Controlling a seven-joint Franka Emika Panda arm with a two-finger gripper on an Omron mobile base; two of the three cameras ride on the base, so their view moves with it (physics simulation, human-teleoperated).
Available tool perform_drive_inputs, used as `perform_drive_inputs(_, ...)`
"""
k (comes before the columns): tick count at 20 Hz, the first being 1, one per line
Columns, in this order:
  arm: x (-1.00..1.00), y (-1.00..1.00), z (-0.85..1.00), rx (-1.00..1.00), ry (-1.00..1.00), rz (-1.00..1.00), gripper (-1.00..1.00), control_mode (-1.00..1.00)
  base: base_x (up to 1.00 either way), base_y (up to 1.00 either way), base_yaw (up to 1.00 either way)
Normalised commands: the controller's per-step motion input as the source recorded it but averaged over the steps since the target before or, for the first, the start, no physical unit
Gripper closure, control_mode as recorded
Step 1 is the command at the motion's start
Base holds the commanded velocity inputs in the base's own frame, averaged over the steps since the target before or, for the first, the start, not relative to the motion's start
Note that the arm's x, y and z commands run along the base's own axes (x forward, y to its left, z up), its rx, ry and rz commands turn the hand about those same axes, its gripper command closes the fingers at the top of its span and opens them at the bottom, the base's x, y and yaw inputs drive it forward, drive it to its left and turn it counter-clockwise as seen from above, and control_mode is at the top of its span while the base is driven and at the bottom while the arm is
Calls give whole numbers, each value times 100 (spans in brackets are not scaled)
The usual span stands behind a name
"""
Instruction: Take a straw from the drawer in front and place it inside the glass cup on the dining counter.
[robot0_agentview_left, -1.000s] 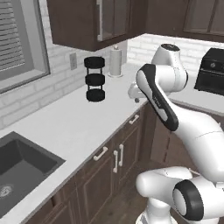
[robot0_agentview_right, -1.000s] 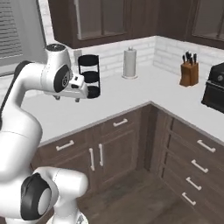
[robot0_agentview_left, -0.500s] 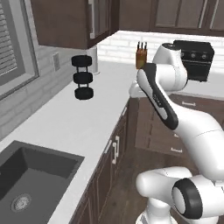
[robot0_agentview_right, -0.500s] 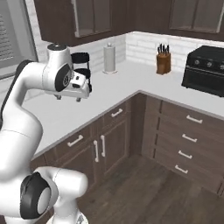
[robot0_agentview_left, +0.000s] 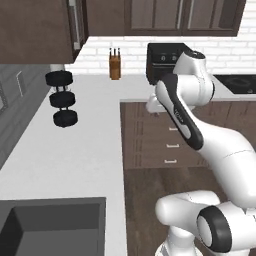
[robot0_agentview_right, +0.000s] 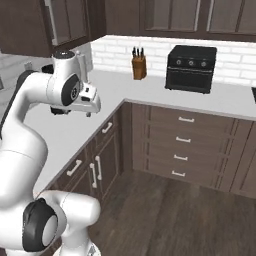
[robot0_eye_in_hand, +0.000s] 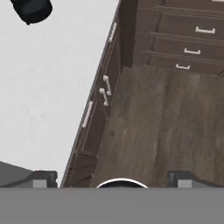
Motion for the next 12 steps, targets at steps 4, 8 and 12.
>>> perform_drive_inputs(4, -41, 15, 0, 42, 1, -45, -100, -100, 0, 0, 0)
perform_drive_inputs(8, -46, -47, -1, 56, 1, -27, -100, -100, 0, 0, 0)
perform_drive_inputs(12, -21, -68, -28, 57, 0, -11, -100, -100, 0, 0, 0)
